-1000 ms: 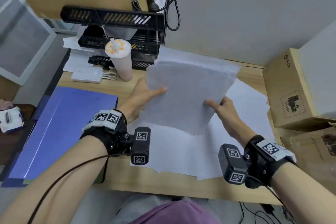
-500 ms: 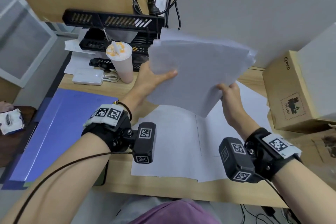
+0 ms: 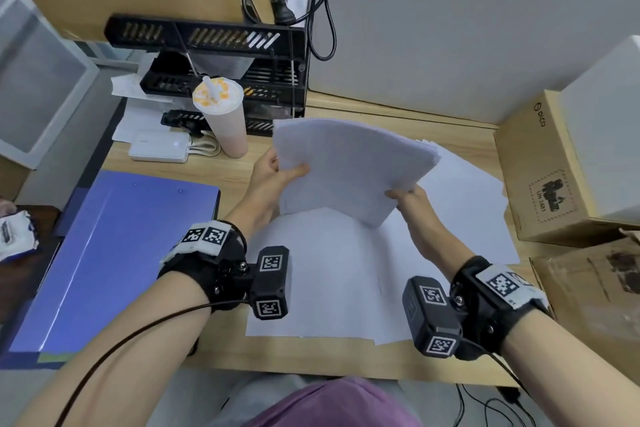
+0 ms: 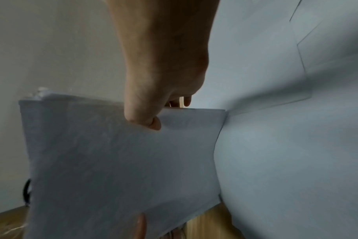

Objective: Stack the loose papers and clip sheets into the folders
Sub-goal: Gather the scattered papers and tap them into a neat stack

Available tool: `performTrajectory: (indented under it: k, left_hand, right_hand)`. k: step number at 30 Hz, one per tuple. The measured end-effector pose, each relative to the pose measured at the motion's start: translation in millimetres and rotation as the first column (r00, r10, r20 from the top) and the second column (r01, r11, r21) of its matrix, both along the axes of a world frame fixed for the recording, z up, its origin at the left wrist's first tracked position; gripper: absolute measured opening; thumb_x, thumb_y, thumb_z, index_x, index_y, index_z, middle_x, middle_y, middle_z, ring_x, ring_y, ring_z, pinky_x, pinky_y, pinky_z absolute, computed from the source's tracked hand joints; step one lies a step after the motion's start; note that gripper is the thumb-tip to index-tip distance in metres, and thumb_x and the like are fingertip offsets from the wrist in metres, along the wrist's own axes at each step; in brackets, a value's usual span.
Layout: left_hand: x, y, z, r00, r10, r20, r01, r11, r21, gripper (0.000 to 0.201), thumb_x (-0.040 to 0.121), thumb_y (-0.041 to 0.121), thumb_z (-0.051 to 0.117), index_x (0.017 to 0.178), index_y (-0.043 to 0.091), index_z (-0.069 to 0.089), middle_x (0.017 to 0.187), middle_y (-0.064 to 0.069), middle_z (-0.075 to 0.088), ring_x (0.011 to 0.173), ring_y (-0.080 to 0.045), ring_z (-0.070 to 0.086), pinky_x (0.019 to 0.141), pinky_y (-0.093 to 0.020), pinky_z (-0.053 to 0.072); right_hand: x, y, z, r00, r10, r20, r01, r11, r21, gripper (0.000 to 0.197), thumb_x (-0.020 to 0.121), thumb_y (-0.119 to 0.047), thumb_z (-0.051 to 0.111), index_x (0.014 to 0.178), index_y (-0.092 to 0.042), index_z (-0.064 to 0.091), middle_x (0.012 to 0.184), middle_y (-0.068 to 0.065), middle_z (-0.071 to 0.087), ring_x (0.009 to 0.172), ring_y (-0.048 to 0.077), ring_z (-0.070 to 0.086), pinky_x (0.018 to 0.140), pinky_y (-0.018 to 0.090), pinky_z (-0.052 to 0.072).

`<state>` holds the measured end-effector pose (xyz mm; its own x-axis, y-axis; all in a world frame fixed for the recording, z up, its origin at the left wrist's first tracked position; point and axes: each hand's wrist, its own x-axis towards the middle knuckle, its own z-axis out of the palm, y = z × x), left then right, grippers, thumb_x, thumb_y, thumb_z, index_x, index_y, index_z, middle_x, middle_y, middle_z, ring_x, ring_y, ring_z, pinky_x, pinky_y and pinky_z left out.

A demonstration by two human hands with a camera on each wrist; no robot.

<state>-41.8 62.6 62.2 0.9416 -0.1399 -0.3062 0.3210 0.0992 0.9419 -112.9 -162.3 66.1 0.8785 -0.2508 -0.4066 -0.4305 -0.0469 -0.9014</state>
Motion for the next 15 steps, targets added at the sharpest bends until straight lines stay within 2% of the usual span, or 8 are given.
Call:
performTrajectory:
  k: [3,6,7,8,10,11,13,15]
  left_hand:
    - [-3.4,9.6,-10.5,0.997,-0.062,-0.037,0.065,0.996,0.068,0.038,0.086,0.001,0.067,0.120,0.015,0.059,0.106,0.006,0.070,0.090,-0.003,0.068,0.066,-0.012,0.052]
    - [-10.8,10.7,-21.4,0.998,-0.063,-0.029,0.068,0.980,0.188,0.021,0.091,0.004,0.060,0.110,0.013,0.062,0.099,0.005,0.068,0.091,-0.011,0.063,0.070,-0.021,0.051]
    - [-11.8,9.3,-18.9,0.998,-0.042,-0.036,0.049,0.971,0.233,0.015,0.094,0.008,0.057,0.108,0.011,0.062,0.096,0.004,0.064,0.090,-0.012,0.060,0.074,-0.028,0.050]
    - [-11.0,7.9,-16.0,0.997,-0.015,-0.074,0.035,0.963,0.268,0.014,0.097,0.011,0.053,0.109,0.013,0.060,0.093,0.005,0.060,0.090,-0.012,0.057,0.080,-0.034,0.048]
    - [-3.3,4.5,-2.7,0.988,0.026,-0.152,0.019,0.958,0.287,0.020,0.101,0.013,0.043,0.118,0.014,0.054,0.087,0.005,0.052,0.095,-0.018,0.053,0.089,-0.038,0.046]
    - [3.2,3.7,7.7,0.991,0.017,-0.133,0.028,0.944,0.328,0.021,0.103,0.014,0.039,0.119,0.013,0.052,0.088,0.002,0.052,0.097,-0.022,0.051,0.089,-0.037,0.045]
    - [16.6,0.5,31.9,1.000,0.017,0.013,-0.021,0.917,0.398,0.022,0.102,0.020,0.041,0.120,0.014,0.053,0.100,-0.001,0.059,0.099,-0.021,0.054,0.088,-0.035,0.047]
    - [24.7,0.3,51.0,0.983,-0.002,0.183,-0.048,0.962,0.268,0.017,0.099,0.022,0.051,0.114,0.021,0.057,0.109,0.003,0.066,0.100,-0.013,0.062,0.085,-0.029,0.051]
  right_hand:
    - [-11.0,-6.3,-11.3,0.995,0.019,-0.097,-0.023,0.999,-0.040,0.030,0.094,-0.007,0.045,0.118,-0.023,0.052,0.125,-0.005,0.057,0.118,0.017,0.049,0.093,0.031,0.034]
    - [-24.7,-5.9,-19.9,0.982,0.109,-0.152,-0.117,0.992,-0.043,0.032,0.093,-0.028,0.049,0.125,-0.025,0.047,0.132,-0.003,0.053,0.128,0.017,0.044,0.101,0.031,0.032]
    - [-25.5,-4.2,-19.1,0.981,0.147,-0.124,-0.153,0.987,-0.040,0.039,0.090,-0.039,0.052,0.125,-0.023,0.049,0.130,-0.001,0.054,0.125,0.016,0.047,0.101,0.029,0.034]
    - [-22.8,-2.6,-16.3,0.981,0.168,-0.093,-0.173,0.984,-0.045,0.038,0.090,-0.042,0.054,0.121,-0.020,0.052,0.126,0.001,0.057,0.118,0.016,0.052,0.097,0.028,0.039]
    - [-9.0,0.1,-4.7,0.990,0.117,-0.075,-0.121,0.991,-0.058,0.016,0.097,-0.026,0.051,0.111,-0.020,0.056,0.110,-0.004,0.062,0.102,0.016,0.057,0.084,0.027,0.044]
    - [-0.9,0.0,2.2,0.995,0.090,-0.054,-0.093,0.994,-0.064,0.013,0.098,-0.019,0.048,0.109,-0.021,0.056,0.103,-0.008,0.062,0.096,0.013,0.057,0.079,0.024,0.044]
    - [17.1,-0.4,18.7,0.997,0.072,0.029,-0.069,0.991,-0.113,0.018,0.100,-0.012,0.045,0.107,-0.024,0.055,0.095,-0.015,0.060,0.085,-0.002,0.058,0.073,0.015,0.044]
    - [28.6,-3.1,29.4,0.992,0.031,0.120,-0.018,0.994,-0.110,0.018,0.099,-0.013,0.046,0.107,-0.025,0.057,0.097,-0.016,0.062,0.083,-0.008,0.058,0.074,0.011,0.045]
